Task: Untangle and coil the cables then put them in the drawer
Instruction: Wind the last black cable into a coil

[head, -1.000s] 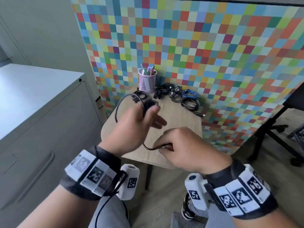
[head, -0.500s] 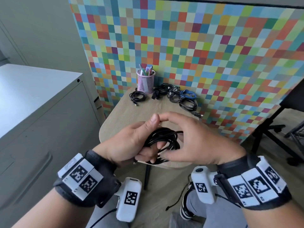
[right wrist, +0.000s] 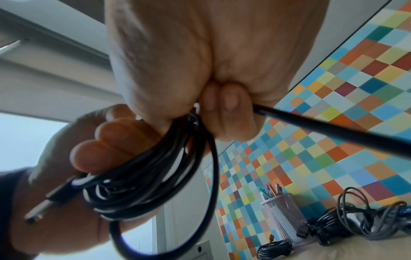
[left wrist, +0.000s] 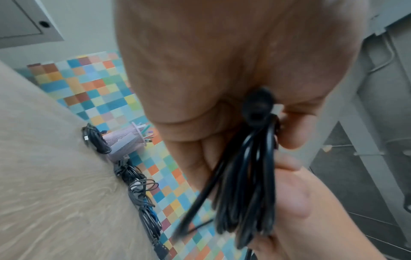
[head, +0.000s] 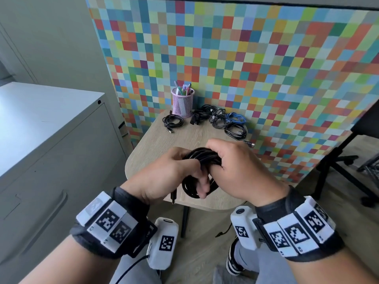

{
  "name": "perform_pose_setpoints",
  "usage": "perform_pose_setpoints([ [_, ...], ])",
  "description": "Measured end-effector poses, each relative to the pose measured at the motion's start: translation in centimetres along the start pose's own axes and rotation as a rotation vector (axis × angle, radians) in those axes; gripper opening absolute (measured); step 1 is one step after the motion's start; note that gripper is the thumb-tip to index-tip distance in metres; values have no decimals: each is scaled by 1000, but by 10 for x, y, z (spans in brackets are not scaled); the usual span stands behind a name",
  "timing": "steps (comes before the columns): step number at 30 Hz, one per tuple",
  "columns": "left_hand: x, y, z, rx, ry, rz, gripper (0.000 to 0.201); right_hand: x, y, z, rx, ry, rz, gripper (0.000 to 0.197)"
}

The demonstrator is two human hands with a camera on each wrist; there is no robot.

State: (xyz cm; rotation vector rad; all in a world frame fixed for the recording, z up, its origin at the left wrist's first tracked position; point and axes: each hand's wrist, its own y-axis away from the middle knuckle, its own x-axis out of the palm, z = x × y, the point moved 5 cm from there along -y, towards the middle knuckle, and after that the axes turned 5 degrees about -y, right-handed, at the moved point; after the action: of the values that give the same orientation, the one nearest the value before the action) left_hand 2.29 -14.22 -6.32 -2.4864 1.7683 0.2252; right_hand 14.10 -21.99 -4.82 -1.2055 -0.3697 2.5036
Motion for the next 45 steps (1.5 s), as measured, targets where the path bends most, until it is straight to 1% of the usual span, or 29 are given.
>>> perform_pose_setpoints([
  [2, 3, 0, 1, 19, 117, -33, 21, -1, -2, -2, 47, -36, 8, 16],
  [3, 4, 0, 3, 34, 202, -38, 26, -1, -3, -2, 62, -95, 20, 17],
  [6, 6, 0, 11, 84, 416, -24, 48, -2, -5, 2, 87, -370, 39, 20],
  [7, 8, 1, 13, 99, 448, -22, 50, -2, -5, 3, 96, -426, 41, 20],
  [10, 15, 2, 11, 146, 450, -36, 17, -3, -6, 2, 146, -511, 74, 16],
  [12, 17, 2, 8, 154, 445, -63, 7, -6, -10, -2, 118, -432, 30, 18],
  [13, 17, 1, 7, 159, 438, -72, 8, -7, -13, -5, 100, -364, 5, 19],
  [14, 17, 0, 6, 166, 429, -74, 12, -6, -15, -8, 88, -309, -9, 20],
  [16, 17, -2, 5, 168, 434, -56, 29, -4, -18, -14, 71, -213, -9, 21],
  [18, 16, -4, 7, 134, 478, -35, 34, 0, -17, -17, 62, -149, 21, 20],
  [21, 13, -5, 12, 81, 507, 6, 32, 1, -18, -17, 71, -179, 67, 17],
  [23, 10, -4, 11, 76, 504, 69, 30, 0, -20, -14, 56, -196, 81, 11],
  [24, 9, -3, 10, 76, 503, 108, 32, 0, -19, -10, 31, -198, 88, 7],
  [26, 5, -1, 6, 76, 467, 171, 34, -1, -19, -2, -30, -214, 98, 10],
  [28, 2, 0, 1, 86, 392, 203, 33, -1, -21, 0, -29, -265, 100, 13],
  [29, 1, 0, -1, 88, 372, 204, 33, 0, -22, -1, -15, -283, 92, 18],
  [31, 0, -1, -2, 79, 388, 159, 36, 0, -25, -2, -24, -287, 37, 24],
  [33, 0, -1, -2, 75, 454, 84, 40, -1, -27, -4, -36, -315, -17, 24],
  [37, -7, 0, 3, 104, 726, -92, 40, -5, -23, -15, -12, -480, -41, 36],
  [39, -18, 1, 3, 159, 852, -185, 38, -10, -16, -24, 34, -579, -59, 31],
  [40, -24, 3, 2, 194, 885, -239, 38, -12, -11, -31, 60, -580, -82, 29],
  [41, -30, 4, 1, 219, 898, -301, 38, -15, -7, -39, 84, -508, -124, 29],
  [43, -39, 5, -1, 237, 892, -436, 36, -14, 1, -57, 139, -248, -173, 29],
  [44, -41, 4, -2, 237, 889, -493, 34, -9, 4, -61, 182, -148, -142, 25],
  [45, -42, 2, -2, 233, 875, -538, 33, -2, 7, -61, 228, -63, -75, 20],
])
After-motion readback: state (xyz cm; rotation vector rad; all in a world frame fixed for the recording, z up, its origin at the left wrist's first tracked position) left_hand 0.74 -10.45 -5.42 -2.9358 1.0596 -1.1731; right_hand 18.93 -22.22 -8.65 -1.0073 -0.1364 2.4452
